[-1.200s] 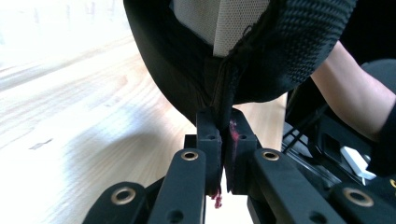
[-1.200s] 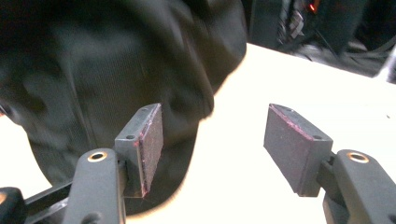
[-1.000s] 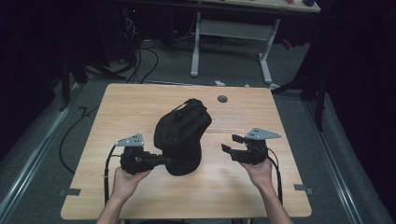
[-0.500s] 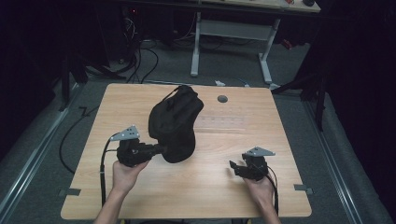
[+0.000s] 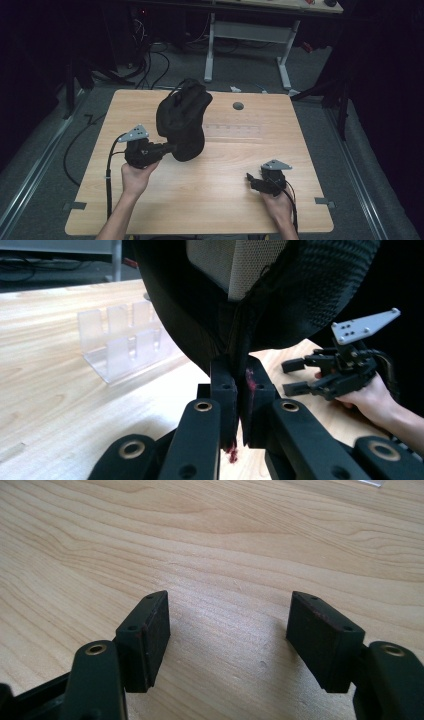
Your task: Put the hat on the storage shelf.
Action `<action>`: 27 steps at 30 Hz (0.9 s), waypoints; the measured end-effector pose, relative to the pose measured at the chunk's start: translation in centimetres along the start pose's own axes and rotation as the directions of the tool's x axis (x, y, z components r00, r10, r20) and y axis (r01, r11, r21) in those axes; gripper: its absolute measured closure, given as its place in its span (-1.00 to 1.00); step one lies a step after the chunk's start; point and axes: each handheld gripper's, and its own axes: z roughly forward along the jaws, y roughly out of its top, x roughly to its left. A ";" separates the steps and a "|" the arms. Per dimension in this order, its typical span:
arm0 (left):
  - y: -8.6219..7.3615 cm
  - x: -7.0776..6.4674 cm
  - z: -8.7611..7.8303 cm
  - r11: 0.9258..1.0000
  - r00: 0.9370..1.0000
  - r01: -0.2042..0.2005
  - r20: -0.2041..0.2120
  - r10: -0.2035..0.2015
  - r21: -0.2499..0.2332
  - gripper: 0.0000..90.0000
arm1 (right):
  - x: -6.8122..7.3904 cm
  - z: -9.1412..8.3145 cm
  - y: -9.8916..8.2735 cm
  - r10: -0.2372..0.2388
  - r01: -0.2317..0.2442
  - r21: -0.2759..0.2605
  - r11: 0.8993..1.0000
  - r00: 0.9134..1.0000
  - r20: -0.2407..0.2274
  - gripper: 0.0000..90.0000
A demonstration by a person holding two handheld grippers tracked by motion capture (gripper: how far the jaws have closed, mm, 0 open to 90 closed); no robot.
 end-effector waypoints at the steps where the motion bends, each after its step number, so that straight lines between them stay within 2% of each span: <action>1: 0.1 0.1 0.0 1.000 1.000 0.000 -0.008 0.000 -0.003 0.92 | 0.0 0.0 0.0 -0.002 0.002 -0.001 1.000 1.000 0.000 -0.25; 14: 2.8 1.7 0.3 0.998 0.996 -0.005 -0.091 0.000 -0.055 0.92 | 0.0 0.0 0.0 -0.001 0.001 -0.001 1.000 1.000 0.002 -0.25; 19: 4.0 2.5 1.5 0.999 0.990 -0.029 -0.140 0.024 -0.032 0.92 | 0.0 0.0 0.0 0.001 -0.001 -0.001 1.000 1.000 0.002 -0.26; 27: 4.3 2.8 3.6 0.999 0.982 -0.044 -0.185 0.042 -0.010 0.92 | 0.0 0.0 0.0 0.002 -0.002 0.000 1.000 1.000 0.002 -0.26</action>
